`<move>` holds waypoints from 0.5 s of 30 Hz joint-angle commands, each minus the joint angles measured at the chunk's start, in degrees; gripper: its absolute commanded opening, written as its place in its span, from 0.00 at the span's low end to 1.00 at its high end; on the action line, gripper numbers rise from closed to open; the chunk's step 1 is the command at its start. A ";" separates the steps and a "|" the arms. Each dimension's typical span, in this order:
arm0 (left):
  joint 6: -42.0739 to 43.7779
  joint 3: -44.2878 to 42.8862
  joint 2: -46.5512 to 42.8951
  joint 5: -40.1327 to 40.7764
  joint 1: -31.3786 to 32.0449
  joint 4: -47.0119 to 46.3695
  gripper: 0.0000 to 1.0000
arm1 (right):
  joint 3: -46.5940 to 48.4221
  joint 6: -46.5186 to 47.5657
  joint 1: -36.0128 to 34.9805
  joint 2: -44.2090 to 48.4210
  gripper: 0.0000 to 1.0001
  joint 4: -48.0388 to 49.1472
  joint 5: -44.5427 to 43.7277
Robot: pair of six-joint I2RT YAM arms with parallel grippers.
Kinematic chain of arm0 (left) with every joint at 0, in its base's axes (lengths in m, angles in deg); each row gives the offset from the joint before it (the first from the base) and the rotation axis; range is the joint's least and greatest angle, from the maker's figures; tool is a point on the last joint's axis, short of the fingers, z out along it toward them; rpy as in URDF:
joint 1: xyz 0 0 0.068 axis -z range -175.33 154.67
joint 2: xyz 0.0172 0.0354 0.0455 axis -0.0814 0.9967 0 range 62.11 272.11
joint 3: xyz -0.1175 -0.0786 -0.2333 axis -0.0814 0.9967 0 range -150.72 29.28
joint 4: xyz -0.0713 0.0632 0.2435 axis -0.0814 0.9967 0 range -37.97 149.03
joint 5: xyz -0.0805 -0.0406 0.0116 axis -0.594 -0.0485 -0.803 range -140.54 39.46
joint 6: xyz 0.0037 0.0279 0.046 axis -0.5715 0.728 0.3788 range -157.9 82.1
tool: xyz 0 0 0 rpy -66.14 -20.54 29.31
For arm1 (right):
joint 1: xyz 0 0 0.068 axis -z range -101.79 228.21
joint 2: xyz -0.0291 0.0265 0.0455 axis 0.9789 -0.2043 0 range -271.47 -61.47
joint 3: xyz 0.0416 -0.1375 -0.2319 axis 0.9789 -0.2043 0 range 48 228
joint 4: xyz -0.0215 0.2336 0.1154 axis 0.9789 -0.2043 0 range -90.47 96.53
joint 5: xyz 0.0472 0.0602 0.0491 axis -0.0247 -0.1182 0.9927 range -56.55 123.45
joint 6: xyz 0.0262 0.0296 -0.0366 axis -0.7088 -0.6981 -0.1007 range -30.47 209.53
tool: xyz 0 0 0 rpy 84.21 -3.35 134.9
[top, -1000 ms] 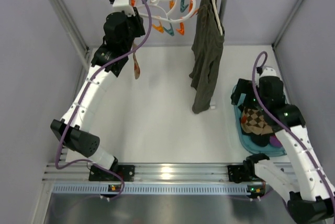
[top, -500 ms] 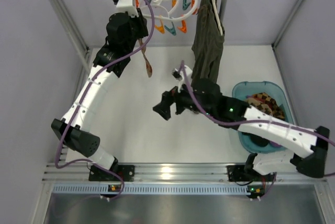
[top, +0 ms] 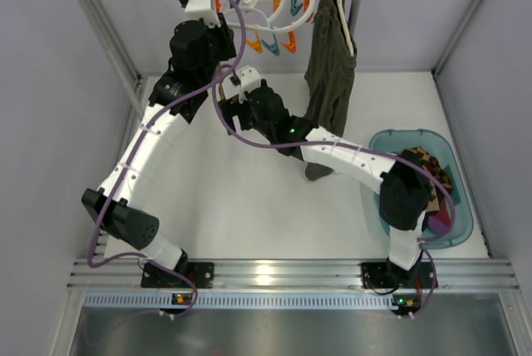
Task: Remove the socks clipped to the hanger
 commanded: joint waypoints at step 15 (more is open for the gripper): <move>-2.25 -0.72 -1.69 1.83 2.21 -2.06 0.20 | 17.91 4.74 3.81 -22.27 0.50 20.38 -0.26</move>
